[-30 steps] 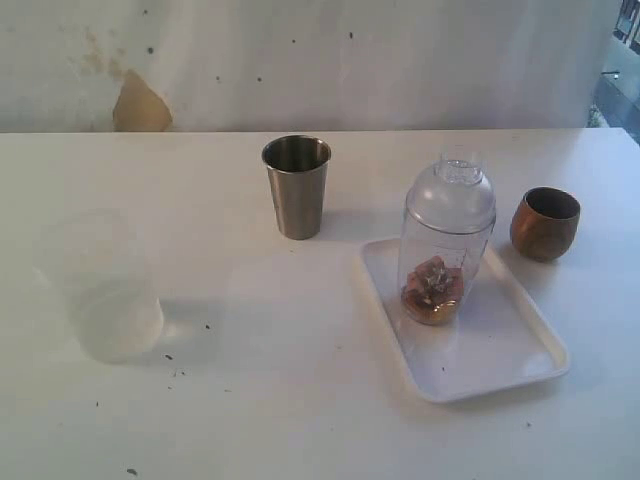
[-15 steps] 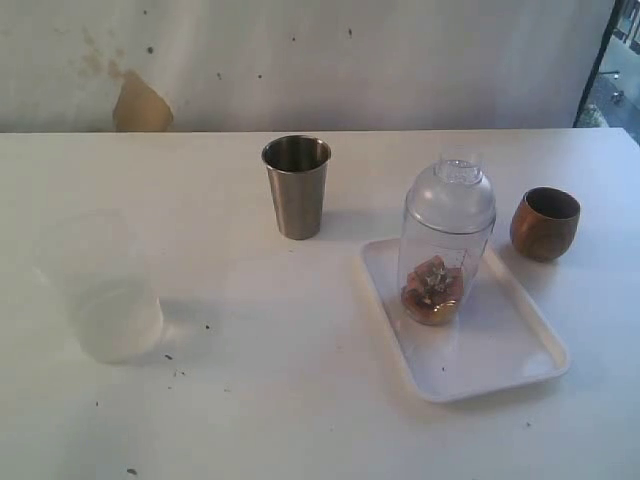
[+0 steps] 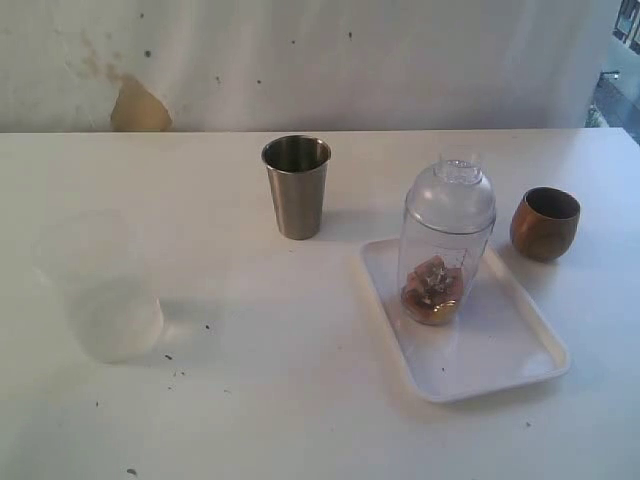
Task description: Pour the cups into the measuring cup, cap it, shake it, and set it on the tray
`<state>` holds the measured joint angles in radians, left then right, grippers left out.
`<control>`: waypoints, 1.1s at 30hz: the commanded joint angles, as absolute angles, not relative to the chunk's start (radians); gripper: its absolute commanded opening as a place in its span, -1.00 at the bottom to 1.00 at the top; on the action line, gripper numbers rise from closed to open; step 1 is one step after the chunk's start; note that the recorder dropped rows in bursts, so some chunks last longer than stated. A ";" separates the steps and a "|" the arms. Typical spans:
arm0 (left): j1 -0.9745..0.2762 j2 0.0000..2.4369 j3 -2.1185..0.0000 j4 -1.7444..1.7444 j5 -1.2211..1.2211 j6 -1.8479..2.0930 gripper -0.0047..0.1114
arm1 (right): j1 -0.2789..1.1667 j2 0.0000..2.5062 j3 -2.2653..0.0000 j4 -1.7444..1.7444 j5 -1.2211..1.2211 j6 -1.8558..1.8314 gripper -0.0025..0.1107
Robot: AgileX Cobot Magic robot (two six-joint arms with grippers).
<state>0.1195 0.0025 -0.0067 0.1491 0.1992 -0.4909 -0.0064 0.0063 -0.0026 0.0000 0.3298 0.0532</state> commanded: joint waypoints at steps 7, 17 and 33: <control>0.120 0.000 0.000 0.138 0.208 -0.494 -0.90 | -0.010 0.000 0.000 0.000 0.322 0.055 -0.96; 0.116 0.000 0.000 0.136 0.258 -0.188 -0.90 | -0.010 0.000 0.000 0.000 0.322 0.055 -0.96; 0.116 0.000 0.000 0.136 0.258 0.168 -0.90 | -0.010 0.000 0.000 0.000 0.322 0.055 -0.96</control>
